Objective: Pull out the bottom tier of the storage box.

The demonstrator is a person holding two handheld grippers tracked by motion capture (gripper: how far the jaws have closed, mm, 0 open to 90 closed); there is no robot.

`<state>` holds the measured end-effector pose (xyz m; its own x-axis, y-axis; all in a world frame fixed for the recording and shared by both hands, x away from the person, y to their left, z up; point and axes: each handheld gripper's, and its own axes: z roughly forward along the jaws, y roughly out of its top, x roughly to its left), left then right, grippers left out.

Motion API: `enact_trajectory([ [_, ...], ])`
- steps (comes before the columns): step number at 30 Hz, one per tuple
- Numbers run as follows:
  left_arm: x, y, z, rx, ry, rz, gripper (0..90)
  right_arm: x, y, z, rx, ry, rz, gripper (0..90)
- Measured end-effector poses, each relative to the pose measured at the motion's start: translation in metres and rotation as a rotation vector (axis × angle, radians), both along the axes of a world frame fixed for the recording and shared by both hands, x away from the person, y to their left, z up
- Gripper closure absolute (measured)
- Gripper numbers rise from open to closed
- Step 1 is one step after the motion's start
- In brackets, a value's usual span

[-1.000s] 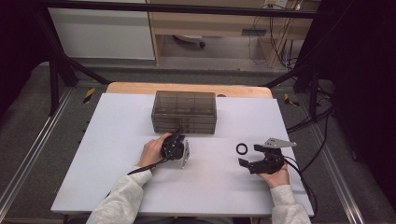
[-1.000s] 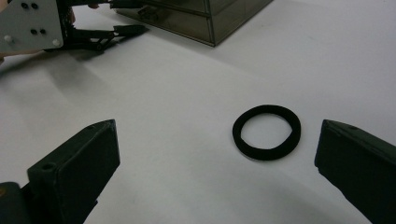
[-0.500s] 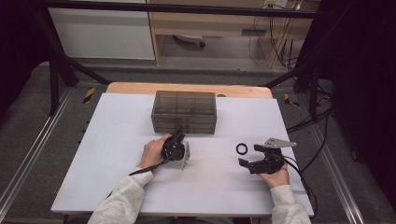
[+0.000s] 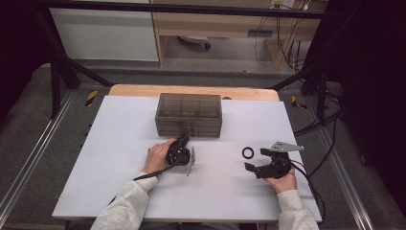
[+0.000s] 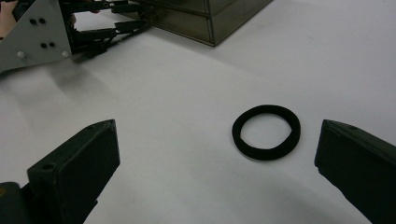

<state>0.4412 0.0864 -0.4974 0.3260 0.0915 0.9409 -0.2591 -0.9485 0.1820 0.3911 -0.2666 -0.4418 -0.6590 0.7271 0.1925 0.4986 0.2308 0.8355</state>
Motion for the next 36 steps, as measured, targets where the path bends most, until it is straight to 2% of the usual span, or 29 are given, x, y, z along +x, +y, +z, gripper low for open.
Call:
enact_trajectory([
  [16,-0.0011,-0.0009,-0.0033,0.041,-0.053,-0.003,79.0,0.0002,0.0001,-0.0003,-0.002,-0.001,0.001,0.4],
  [36,-0.0023,-0.0022,-0.0051,0.059,-0.072,0.002,79.7,0.0002,-0.0001,-0.0002,-0.003,-0.001,0.001,0.4],
])
